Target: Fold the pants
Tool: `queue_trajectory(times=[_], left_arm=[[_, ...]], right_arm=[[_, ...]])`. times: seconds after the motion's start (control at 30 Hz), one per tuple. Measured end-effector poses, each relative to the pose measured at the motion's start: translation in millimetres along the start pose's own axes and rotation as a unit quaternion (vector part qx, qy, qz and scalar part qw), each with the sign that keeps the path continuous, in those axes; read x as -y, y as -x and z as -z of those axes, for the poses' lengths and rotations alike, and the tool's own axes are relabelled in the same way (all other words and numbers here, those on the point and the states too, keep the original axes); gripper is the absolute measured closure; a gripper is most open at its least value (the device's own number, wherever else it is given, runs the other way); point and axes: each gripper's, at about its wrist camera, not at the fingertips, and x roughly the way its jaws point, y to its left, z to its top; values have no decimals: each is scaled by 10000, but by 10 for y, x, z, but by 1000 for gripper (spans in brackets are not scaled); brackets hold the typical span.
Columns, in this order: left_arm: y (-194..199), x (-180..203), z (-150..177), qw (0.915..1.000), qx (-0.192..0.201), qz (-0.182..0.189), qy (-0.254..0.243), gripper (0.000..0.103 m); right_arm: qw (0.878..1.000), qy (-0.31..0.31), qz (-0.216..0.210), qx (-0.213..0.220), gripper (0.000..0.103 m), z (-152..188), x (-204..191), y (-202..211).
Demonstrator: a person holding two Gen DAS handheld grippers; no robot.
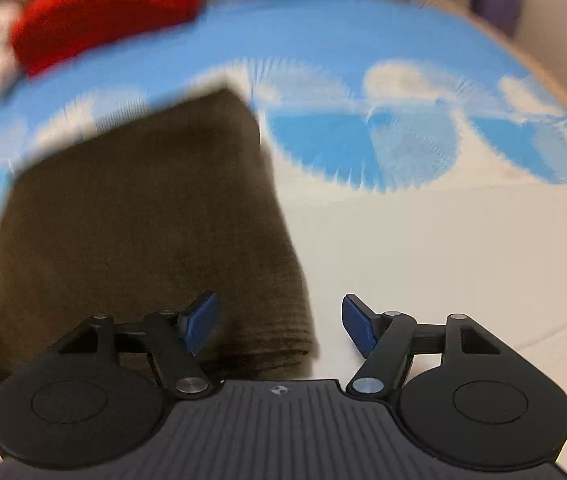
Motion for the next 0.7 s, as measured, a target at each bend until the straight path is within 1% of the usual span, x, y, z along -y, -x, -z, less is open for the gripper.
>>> queue_trajectory(times=[0.07, 0.1, 0.13, 0.2, 0.23, 0.27, 0.3, 0.33, 0.37, 0.43, 0.47, 0.5, 0.57, 0.63, 0.7], left_arm=[[384, 28, 44, 9982, 496, -175, 276, 18], [587, 45, 96, 9960, 746, -223, 428, 18], [765, 80, 158, 9942, 901, -210, 543, 18], [1073, 204, 295, 9904, 1090, -257, 814, 18], [1176, 257, 391, 9879, 1140, -199, 1032, 17], [1250, 299, 463, 9862, 1136, -77, 1199, 15], [1268, 361, 562, 9853, 1054, 128, 1341, 12], [1249, 439, 632, 9863, 955, 240, 1323, 5], [1251, 523, 698, 9887, 846, 176, 1222, 2], [1237, 668, 777, 9930, 634, -217, 970, 2], [1287, 709, 810, 9929, 652, -340, 934, 2], [1312, 728, 812, 9917, 715, -410, 986, 1], [1371, 740, 838, 9889, 777, -430, 1190, 1], [1336, 718, 882, 9878, 673, -410, 1345, 1], [1305, 694, 917, 9855, 580, -346, 1557, 1]], right_arm=[[9983, 40, -119, 567, 21, 46, -111, 340], [9960, 127, -156, 876, 12, 106, -171, 529], [9924, 235, -208, 1192, 6, 199, -219, 731], [9844, 452, -330, 1669, 1, 356, -281, 1017], [9797, 564, -342, 1893, 1, 496, -313, 1137], [9766, 638, -316, 2029, 1, 587, -328, 1278], [9742, 651, -270, 2144, 1, 727, -333, 1329], [9738, 590, -202, 2185, 1, 810, -343, 1346], [9748, 563, -160, 2153, 1, 862, -374, 1397], [9747, 506, -224, 2163, 1, 967, -392, 1456], [9772, 476, -190, 2059, 1, 980, -395, 1451], [9790, 460, -153, 1978, 1, 995, -423, 1449], [9797, 443, -130, 1950, 1, 1010, -444, 1456], [9816, 344, -105, 1874, 1, 997, -491, 1453], [9859, 135, -58, 1670, 1, 974, -525, 1433]])
